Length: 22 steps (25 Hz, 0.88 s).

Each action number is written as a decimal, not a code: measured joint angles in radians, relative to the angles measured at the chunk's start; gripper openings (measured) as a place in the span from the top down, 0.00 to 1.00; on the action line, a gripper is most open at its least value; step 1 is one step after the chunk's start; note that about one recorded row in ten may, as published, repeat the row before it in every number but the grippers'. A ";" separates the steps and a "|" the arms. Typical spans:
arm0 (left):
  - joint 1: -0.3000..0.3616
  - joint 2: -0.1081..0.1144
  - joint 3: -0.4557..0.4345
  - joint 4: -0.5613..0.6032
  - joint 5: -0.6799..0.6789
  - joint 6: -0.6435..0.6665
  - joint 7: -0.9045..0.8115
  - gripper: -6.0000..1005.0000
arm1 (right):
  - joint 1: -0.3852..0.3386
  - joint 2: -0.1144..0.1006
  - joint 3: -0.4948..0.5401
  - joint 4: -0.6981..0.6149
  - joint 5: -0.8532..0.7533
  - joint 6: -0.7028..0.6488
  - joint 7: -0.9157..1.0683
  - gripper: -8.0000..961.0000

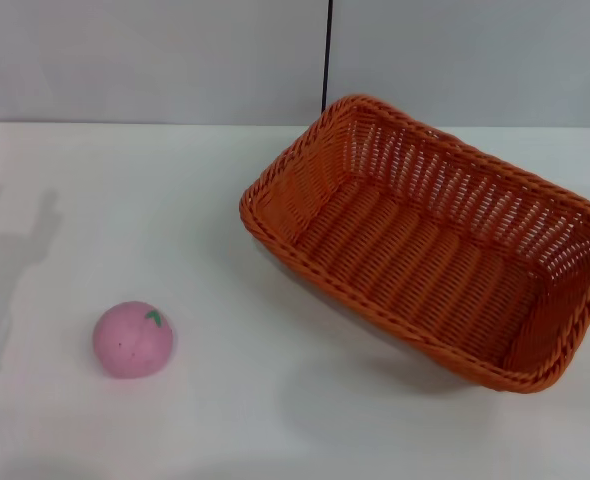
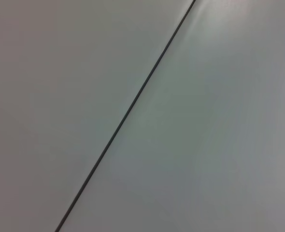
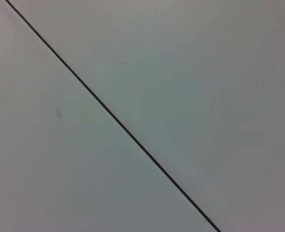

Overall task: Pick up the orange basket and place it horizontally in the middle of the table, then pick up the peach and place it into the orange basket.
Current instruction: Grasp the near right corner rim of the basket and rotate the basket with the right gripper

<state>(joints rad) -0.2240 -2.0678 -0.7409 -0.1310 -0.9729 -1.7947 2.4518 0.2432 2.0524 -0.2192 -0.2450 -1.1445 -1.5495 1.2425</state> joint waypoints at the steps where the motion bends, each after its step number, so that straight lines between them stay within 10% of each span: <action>1: 0.000 0.000 0.000 0.000 0.000 0.000 0.000 0.16 | 0.000 0.000 0.000 0.000 0.000 0.001 0.000 0.38; 14: 0.000 -0.002 -0.003 -0.001 -0.006 0.006 -0.001 0.17 | 0.008 -0.004 -0.011 -0.039 -0.017 -0.023 0.021 0.37; 22: 0.007 -0.003 0.000 -0.002 -0.006 0.008 0.003 0.17 | 0.072 -0.070 -0.140 -0.474 -0.401 -0.063 0.464 0.36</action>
<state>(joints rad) -0.2173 -2.0709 -0.7406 -0.1330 -0.9786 -1.7866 2.4551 0.3153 1.9822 -0.3589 -0.7192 -1.5457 -1.6122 1.7067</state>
